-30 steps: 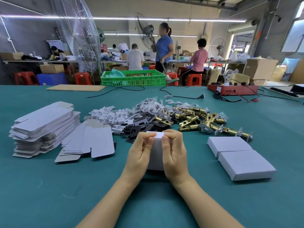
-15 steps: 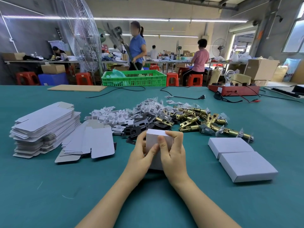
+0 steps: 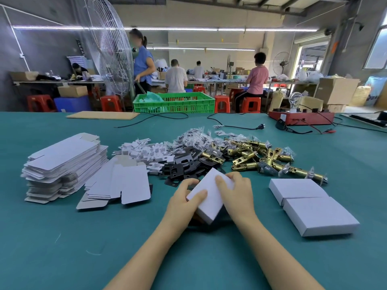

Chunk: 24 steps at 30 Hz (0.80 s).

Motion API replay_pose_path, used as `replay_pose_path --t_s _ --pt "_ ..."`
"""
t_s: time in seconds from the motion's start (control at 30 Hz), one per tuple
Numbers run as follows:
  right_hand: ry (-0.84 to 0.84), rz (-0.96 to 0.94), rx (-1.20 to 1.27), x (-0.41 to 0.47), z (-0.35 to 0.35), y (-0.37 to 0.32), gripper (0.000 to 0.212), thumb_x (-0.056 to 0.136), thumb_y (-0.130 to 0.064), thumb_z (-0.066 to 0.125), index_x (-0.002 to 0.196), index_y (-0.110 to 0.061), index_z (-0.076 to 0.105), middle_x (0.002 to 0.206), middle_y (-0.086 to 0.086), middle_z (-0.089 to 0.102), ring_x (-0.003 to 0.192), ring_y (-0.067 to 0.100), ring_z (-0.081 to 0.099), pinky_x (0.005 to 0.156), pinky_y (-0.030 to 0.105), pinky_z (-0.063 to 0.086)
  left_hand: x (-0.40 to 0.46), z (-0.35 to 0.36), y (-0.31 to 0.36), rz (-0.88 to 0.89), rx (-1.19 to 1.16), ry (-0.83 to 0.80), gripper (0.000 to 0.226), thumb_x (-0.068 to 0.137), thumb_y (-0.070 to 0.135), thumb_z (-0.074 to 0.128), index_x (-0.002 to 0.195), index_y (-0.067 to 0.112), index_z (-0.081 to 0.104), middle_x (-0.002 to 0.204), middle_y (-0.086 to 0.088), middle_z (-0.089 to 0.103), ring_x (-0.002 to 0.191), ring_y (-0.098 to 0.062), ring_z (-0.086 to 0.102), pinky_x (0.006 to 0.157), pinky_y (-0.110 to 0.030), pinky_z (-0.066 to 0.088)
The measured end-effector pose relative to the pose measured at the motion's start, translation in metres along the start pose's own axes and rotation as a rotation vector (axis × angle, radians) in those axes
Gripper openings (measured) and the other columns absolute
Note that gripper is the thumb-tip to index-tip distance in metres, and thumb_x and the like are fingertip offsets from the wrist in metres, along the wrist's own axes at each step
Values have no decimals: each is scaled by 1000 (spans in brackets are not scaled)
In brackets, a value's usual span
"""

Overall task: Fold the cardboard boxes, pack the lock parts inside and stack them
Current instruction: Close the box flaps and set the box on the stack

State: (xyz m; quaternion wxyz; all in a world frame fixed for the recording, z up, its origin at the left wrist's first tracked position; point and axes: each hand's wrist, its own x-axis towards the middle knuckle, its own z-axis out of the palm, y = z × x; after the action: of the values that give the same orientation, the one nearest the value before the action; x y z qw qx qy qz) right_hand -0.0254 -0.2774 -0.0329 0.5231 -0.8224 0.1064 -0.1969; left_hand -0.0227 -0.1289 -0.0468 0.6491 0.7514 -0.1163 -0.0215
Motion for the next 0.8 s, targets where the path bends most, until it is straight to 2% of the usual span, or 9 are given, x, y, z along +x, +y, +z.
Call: replay_pose_path --t_s 0.1,0.2,0.23,0.3,0.37,0.47,0.6,0.7,0.8 --pt "-147 -124 -273 0 -4 -1 49 82 -59 61 118 -26 56 116 -3 48 112 17 47 89 30 39 1 -2 0 -67 -30 99 4 93 29 62 95 26 63 85 -15 63 59 -24 66 51 -40 57" --pt "-417 -134 -255 -2 -10 -8 85 61 -81 55 132 -35 46 129 -4 46 125 13 40 96 29 34 3 0 0 -53 34 143 19 87 40 55 85 23 64 81 -15 64 72 -36 65 69 -54 58" --pt "-460 -141 -294 -2 -12 -10 96 53 -87 53 135 -38 43 131 -5 44 127 13 38 99 30 34 4 0 0 -57 -3 156 23 89 40 54 80 21 63 77 -11 62 70 -33 63 70 -54 56" --pt "-464 -192 -465 -2 -17 -14 108 44 -93 47 139 -42 36 130 -6 43 126 15 38 103 34 35 4 -1 0 -64 -82 158 33 98 36 53 74 14 56 62 -2 56 56 -24 58 60 -48 53" --pt "-469 -245 -609 -2 -19 -18 110 43 -95 44 139 -44 32 126 -4 43 122 19 42 99 36 38 5 -1 0 -61 -114 137 40 99 40 51 78 6 55 53 0 52 48 -22 57 51 -38 52" --pt "-497 -173 -567 -5 -18 -27 101 44 -90 47 131 -41 36 113 -2 43 112 22 47 85 34 43 4 -1 4 -78 -178 110 45 98 47 49 92 4 62 57 -4 55 50 -28 61 44 -33 51" --pt "-482 -136 -565 -3 -27 -39 95 45 -83 52 129 -41 37 107 1 42 105 24 47 76 34 43 5 -1 6 -110 -288 37 47 100 47 44 92 3 59 62 -8 63 57 -32 67 44 -31 52" --pt "-456 -150 -659 3 -45 -49 88 54 -75 63 130 -38 39 112 4 40 102 26 46 76 35 42 7 2 6 -132 -294 -3 46 100 46 43 87 4 53 60 -8 61 54 -31 66 47 -31 54" --pt "-359 -161 -715 7 -70 -61 82 59 -73 66 129 -36 41 111 7 42 101 28 48 74 34 42 9 5 4 -137 -252 -24 46 99 46 42 93 4 59 59 -8 63 50 -26 64 46 -28 52"
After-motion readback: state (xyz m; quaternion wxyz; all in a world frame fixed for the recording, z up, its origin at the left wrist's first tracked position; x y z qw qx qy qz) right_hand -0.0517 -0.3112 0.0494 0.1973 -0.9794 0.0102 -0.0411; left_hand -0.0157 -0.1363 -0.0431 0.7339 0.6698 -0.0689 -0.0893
